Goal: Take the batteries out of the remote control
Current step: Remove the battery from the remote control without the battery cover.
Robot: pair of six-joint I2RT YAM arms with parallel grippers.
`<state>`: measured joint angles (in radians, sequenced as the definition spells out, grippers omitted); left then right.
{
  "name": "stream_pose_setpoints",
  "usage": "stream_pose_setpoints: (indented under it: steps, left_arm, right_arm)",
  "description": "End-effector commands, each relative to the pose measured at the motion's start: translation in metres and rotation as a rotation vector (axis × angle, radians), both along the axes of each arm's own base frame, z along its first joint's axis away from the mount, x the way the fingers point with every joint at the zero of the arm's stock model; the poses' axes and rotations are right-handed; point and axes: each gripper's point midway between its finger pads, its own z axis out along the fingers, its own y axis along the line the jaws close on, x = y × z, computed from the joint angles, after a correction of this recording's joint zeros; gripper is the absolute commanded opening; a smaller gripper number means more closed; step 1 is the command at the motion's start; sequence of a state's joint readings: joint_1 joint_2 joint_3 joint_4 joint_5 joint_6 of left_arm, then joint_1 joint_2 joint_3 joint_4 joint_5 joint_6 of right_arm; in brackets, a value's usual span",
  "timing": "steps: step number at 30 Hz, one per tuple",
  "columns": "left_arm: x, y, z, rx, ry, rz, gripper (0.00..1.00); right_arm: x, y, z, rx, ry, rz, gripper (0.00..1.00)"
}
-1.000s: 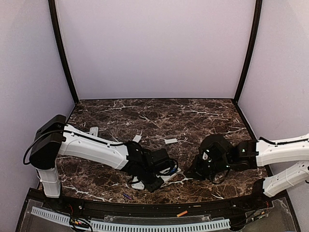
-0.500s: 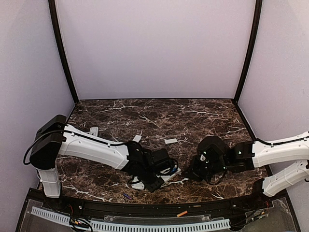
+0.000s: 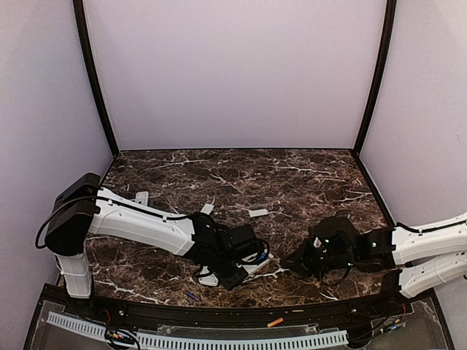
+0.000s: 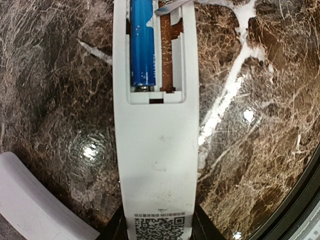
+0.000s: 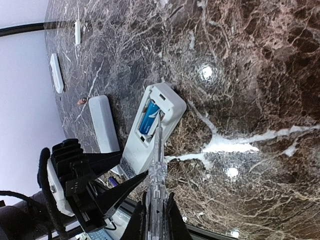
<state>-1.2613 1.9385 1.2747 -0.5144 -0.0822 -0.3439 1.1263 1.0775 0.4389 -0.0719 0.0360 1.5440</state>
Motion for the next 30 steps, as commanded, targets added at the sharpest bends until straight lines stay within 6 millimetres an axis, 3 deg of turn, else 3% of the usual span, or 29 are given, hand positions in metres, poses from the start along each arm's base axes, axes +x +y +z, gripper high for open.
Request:
stream_pose_setpoints:
  steps: [1,26,30]
  left_arm:
    - [-0.007,0.016,-0.018,0.08,0.042,-0.001,0.15]
    - [-0.016,0.007,-0.017,0.038,0.086,-0.045,0.15]
    - [-0.015,0.007,-0.016,0.042,0.082,-0.047,0.15]
  right_arm:
    - [0.002,-0.009,-0.006,-0.02,-0.019,-0.032,0.0]
    - [0.004,0.002,-0.03,0.038,-0.036,-0.011,0.0]
    - [0.005,0.006,-0.025,0.051,-0.051,0.004,0.0]
